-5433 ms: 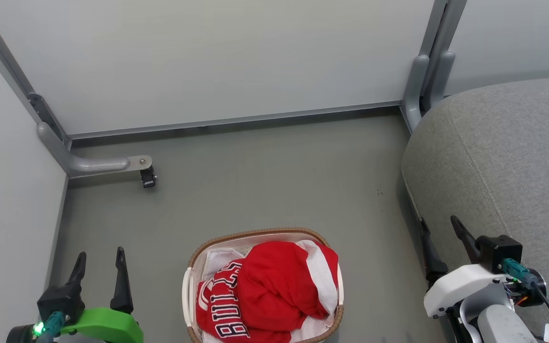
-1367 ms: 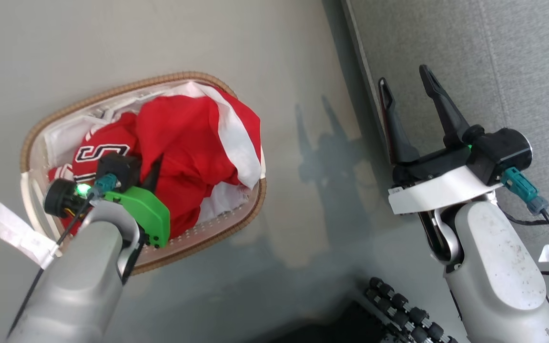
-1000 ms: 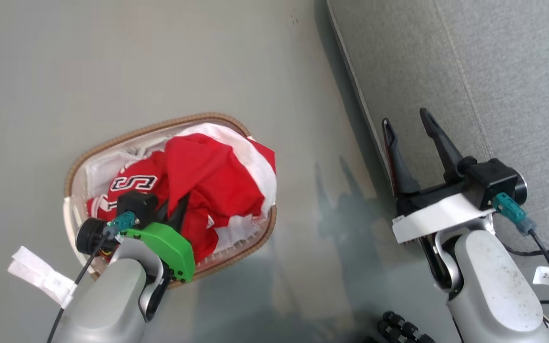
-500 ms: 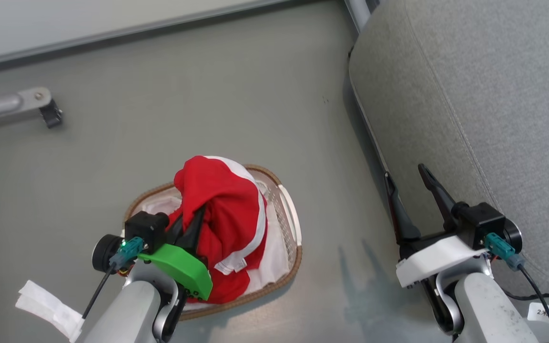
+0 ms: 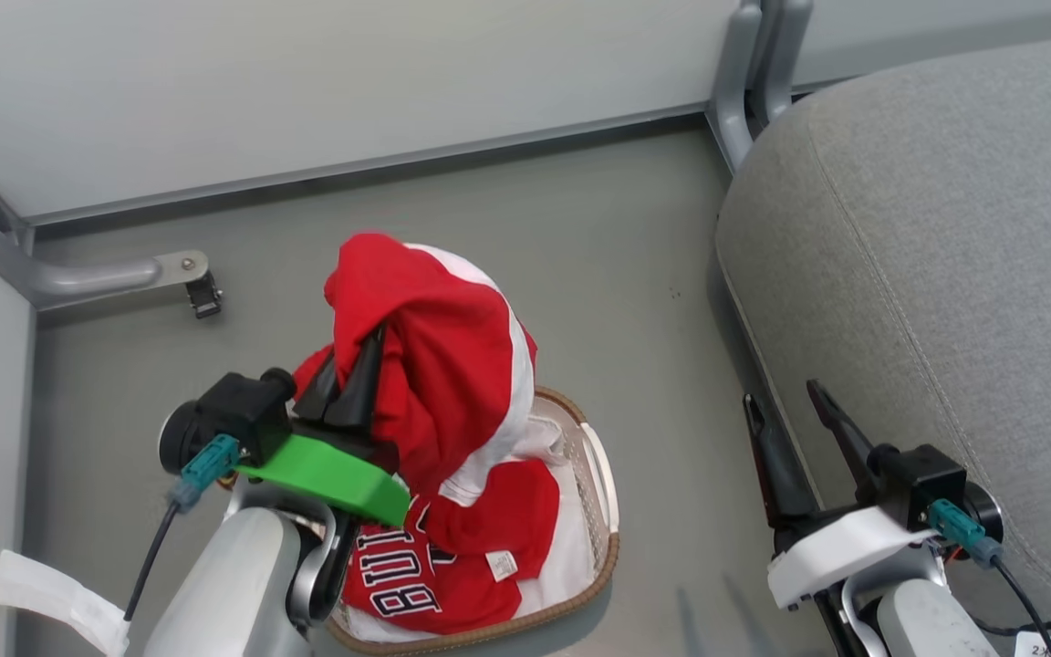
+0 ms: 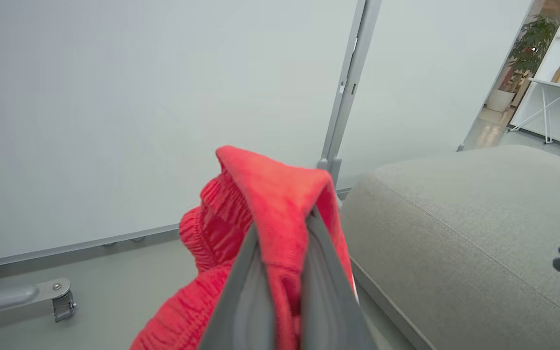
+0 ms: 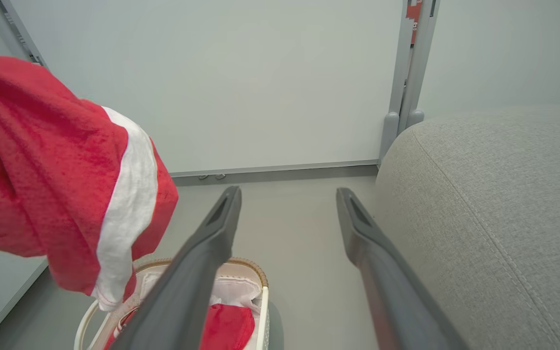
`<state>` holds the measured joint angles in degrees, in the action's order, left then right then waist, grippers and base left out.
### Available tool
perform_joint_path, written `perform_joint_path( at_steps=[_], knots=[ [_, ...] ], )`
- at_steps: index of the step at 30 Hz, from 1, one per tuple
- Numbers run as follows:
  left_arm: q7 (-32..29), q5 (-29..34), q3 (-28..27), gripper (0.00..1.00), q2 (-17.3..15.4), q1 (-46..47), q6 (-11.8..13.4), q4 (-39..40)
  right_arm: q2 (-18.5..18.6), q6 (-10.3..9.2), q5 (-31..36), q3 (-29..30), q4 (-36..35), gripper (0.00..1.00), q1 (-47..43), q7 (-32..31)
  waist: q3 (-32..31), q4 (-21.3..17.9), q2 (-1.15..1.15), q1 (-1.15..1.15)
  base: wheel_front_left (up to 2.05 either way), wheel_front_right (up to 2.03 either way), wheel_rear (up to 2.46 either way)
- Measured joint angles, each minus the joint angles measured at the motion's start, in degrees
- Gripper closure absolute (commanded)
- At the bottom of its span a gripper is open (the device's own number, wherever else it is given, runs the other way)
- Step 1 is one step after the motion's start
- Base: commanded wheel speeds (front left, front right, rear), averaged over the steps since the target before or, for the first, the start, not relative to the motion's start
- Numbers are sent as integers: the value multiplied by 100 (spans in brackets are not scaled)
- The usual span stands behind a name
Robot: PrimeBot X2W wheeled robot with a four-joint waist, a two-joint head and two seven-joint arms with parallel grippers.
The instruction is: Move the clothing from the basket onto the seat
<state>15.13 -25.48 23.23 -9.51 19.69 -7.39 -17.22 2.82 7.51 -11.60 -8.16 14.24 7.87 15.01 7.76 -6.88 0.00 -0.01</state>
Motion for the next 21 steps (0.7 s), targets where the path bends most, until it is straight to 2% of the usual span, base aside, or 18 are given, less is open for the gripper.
perform_joint_path(
  at_steps=[11, 21],
  knots=[
    [1, 85, -11, 100, 8, 565, 0, 938, -2, 0, -49, -53, 76, 0, -135, 0, -220, 240, 0, 0, 0, 0, 0],
    [1, 73, 48, 100, 47, 676, 0, 1082, -1, 0, -107, -307, 127, 0, -166, 0, -273, 272, 0, 0, 0, 0, 0]
  ],
)
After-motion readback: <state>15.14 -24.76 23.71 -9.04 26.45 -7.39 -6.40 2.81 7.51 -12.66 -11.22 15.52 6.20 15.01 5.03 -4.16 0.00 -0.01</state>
